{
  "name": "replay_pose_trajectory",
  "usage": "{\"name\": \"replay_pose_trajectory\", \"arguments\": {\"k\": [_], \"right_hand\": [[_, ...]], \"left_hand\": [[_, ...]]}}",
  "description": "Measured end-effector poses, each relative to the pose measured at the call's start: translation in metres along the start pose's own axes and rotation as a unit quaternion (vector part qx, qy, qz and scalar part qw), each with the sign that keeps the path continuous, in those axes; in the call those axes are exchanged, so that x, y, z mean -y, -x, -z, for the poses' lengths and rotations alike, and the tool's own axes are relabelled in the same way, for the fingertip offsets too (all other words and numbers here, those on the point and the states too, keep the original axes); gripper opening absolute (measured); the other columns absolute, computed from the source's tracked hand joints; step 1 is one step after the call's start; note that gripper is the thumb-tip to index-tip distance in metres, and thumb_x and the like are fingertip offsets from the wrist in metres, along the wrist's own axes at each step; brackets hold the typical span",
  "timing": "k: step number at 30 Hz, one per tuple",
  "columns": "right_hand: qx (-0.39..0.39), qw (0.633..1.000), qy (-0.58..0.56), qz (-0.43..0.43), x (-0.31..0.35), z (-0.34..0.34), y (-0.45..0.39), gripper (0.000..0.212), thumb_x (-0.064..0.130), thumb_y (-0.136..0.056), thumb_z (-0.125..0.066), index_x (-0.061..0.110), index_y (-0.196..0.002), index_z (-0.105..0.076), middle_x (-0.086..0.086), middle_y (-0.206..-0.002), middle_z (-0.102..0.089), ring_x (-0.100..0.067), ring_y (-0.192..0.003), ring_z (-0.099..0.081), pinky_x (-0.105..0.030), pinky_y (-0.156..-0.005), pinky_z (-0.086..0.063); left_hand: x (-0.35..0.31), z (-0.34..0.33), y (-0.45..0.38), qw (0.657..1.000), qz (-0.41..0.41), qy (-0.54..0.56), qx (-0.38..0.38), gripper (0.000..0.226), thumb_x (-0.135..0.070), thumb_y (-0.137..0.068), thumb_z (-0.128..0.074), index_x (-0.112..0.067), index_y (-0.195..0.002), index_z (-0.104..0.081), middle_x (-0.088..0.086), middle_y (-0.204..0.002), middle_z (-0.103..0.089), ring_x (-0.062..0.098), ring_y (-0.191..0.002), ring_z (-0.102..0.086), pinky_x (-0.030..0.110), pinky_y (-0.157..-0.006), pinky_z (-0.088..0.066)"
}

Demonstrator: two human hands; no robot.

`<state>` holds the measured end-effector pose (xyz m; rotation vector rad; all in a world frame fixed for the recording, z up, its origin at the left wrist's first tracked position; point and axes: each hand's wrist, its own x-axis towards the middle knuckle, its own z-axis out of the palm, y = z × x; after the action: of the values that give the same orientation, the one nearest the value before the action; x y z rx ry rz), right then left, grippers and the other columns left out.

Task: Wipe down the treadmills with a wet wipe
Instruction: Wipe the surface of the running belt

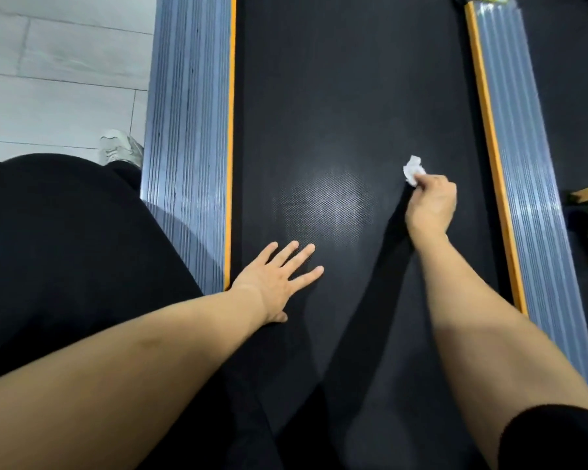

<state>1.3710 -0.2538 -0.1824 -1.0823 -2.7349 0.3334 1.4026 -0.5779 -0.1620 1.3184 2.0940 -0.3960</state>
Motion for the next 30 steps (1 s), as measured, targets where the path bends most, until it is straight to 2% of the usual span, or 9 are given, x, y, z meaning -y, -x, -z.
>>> {"name": "replay_pose_trajectory", "arguments": {"k": [2,7,11,14,17,20,25,28,30], "right_hand": [[0.032,0.998,-0.044,-0.032,0.048,-0.007,0.024,0.029,0.004,-0.086,-0.047,0.007,-0.093,-0.075,-0.021,-0.088,-0.067,-0.03,-0.084,-0.062,-0.03,-0.066,-0.042],[0.193,0.876,-0.168,0.409,0.179,-0.046,0.127,0.036,-0.005,-0.08,-0.057,0.015,-0.103,-0.078,-0.005,-0.103,-0.074,-0.026,-0.094,-0.065,-0.028,-0.084,-0.048],[0.187,0.842,-0.122,0.491,0.149,-0.035,0.099,0.043,-0.006,-0.082,-0.065,0.017,-0.117,-0.074,-0.001,-0.116,-0.071,-0.024,-0.103,-0.06,-0.034,-0.093,-0.05],[0.097,0.916,-0.122,0.37,0.082,-0.013,0.051,0.049,-0.012,-0.072,-0.059,0.014,-0.108,-0.078,-0.007,-0.109,-0.075,-0.017,-0.097,-0.057,-0.015,-0.091,-0.04],[0.016,0.994,-0.056,0.089,0.016,0.01,0.016,0.048,-0.006,-0.077,-0.046,0.015,-0.105,-0.078,-0.014,-0.093,-0.07,-0.031,-0.087,-0.059,-0.028,-0.072,-0.041],[0.001,0.994,-0.047,-0.095,0.035,0.004,0.022,0.04,0.0,-0.088,-0.045,0.014,-0.107,-0.077,-0.016,-0.094,-0.067,-0.036,-0.088,-0.06,-0.035,-0.071,-0.041],[0.168,0.933,-0.212,0.237,0.158,-0.03,0.102,0.022,0.017,-0.083,-0.064,0.022,-0.097,-0.08,0.014,-0.091,-0.071,-0.009,-0.083,-0.062,-0.023,-0.072,-0.044],[0.16,0.884,-0.182,0.4,0.143,-0.033,0.093,0.036,-0.009,-0.075,-0.068,0.01,-0.104,-0.078,-0.004,-0.107,-0.074,-0.022,-0.099,-0.061,-0.028,-0.09,-0.047],[0.136,0.894,-0.131,0.405,0.101,-0.027,0.049,0.046,-0.007,-0.072,-0.061,0.016,-0.108,-0.078,-0.003,-0.11,-0.074,-0.019,-0.101,-0.061,-0.03,-0.092,-0.049]], "left_hand": [[0.0,0.001,0.0,1.0,-0.001,-0.002,0.006,0.106,-0.06,-0.097,-0.053,-0.031,-0.154,0.031,0.01,-0.159,0.042,0.034,-0.152,0.027,0.053,-0.125,0.006],[0.001,0.004,-0.002,0.999,-0.009,-0.029,0.02,0.097,-0.061,-0.096,-0.053,-0.026,-0.161,0.011,0.012,-0.17,0.01,0.036,-0.156,0.008,0.055,-0.125,0.004],[0.003,0.003,-0.001,1.0,-0.002,-0.007,0.003,0.104,-0.06,-0.096,-0.054,-0.031,-0.156,0.026,0.012,-0.166,0.026,0.035,-0.155,0.018,0.054,-0.126,0.002],[0.001,0.002,0.001,1.0,-0.004,-0.006,-0.008,0.105,-0.06,-0.097,-0.054,-0.031,-0.155,0.029,0.011,-0.161,0.037,0.034,-0.153,0.023,0.053,-0.126,0.003],[0.0,0.003,0.002,1.0,-0.002,0.0,-0.023,0.099,-0.057,-0.099,-0.051,-0.031,-0.157,0.025,0.01,-0.162,0.035,0.034,-0.154,0.021,0.054,-0.126,0.001],[0.0,0.007,0.004,1.0,-0.008,0.011,-0.029,0.087,-0.052,-0.103,-0.044,-0.032,-0.159,0.019,0.01,-0.165,0.03,0.034,-0.155,0.016,0.053,-0.125,-0.003],[0.002,0.019,0.001,0.997,0.001,0.004,-0.072,0.07,-0.041,-0.103,-0.046,-0.028,-0.162,-0.01,0.008,-0.168,-0.011,0.035,-0.152,-0.013,0.055,-0.121,-0.015],[0.005,0.021,0.001,0.998,0.008,0.014,-0.066,0.071,-0.042,-0.103,-0.044,-0.031,-0.162,-0.006,0.005,-0.169,-0.006,0.034,-0.153,-0.012,0.058,-0.121,-0.013],[0.006,0.02,-0.002,0.997,0.014,0.013,-0.078,0.072,-0.046,-0.103,-0.044,-0.032,-0.161,-0.004,0.005,-0.17,0.0,0.034,-0.154,-0.011,0.059,-0.122,-0.013]]}}
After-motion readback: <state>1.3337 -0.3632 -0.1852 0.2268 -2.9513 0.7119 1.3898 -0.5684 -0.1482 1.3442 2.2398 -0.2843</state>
